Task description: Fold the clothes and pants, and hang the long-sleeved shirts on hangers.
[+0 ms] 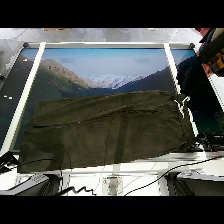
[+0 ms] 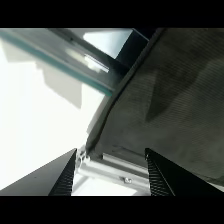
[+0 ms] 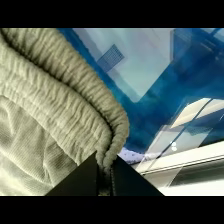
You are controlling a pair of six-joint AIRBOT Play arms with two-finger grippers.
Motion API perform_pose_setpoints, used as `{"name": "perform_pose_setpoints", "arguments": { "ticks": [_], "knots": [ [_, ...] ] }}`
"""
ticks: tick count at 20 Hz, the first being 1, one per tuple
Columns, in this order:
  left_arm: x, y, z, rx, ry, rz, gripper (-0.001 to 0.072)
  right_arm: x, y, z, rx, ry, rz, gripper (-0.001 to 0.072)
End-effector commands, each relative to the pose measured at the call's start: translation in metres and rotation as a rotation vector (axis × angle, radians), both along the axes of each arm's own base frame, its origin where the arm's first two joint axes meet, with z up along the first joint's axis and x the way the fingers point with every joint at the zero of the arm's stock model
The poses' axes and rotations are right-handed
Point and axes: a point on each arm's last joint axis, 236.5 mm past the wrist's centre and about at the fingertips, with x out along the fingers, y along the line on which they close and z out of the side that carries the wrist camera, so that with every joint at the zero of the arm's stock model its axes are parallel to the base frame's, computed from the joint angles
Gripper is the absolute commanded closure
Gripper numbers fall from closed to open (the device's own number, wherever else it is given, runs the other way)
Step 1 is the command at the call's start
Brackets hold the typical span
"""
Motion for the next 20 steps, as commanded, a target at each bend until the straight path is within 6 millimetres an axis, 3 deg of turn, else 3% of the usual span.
{"name": "perform_pose_setpoints", "arguments": {
  "ticks": [1, 11, 14, 15, 18, 20],
  "knots": [
    [-0.001, -0.002, -0.013, -0.032, 0.000, -0.046, 0.0236, -0.002, 0.004, 0.002, 0.019, 0.003, 0.007, 0.0671],
    [-0.006, -0.014, -0.034, -0.056, 0.000, -0.078, 0.0253, -0.003, 0.007, 0.004, 0.033, 0.003, 0.019, 0.0671],
    [-0.002, -0.031, -0.039, -0.102, -0.020, -0.058, 0.0532, -0.003, 0.008, 0.005, 0.036, 0.003, 0.021, 0.0671],
    [0.000, -0.033, -0.038, -0.107, -0.019, -0.067, 0.0661, -0.003, 0.008, 0.007, 0.032, 0.000, 0.024, 0.0671],
    [0.016, -0.030, -0.027, -0.059, -0.042, -0.151, 0.0688, 0.002, -0.003, 0.019, -0.055, -0.046, 0.030, 0.0672],
    [0.037, -0.024, -0.013, -0.010, -0.080, -0.206, 0.0688, 0.009, -0.016, 0.035, -0.155, -0.088, 0.009, 0.0672]
  ]
}}
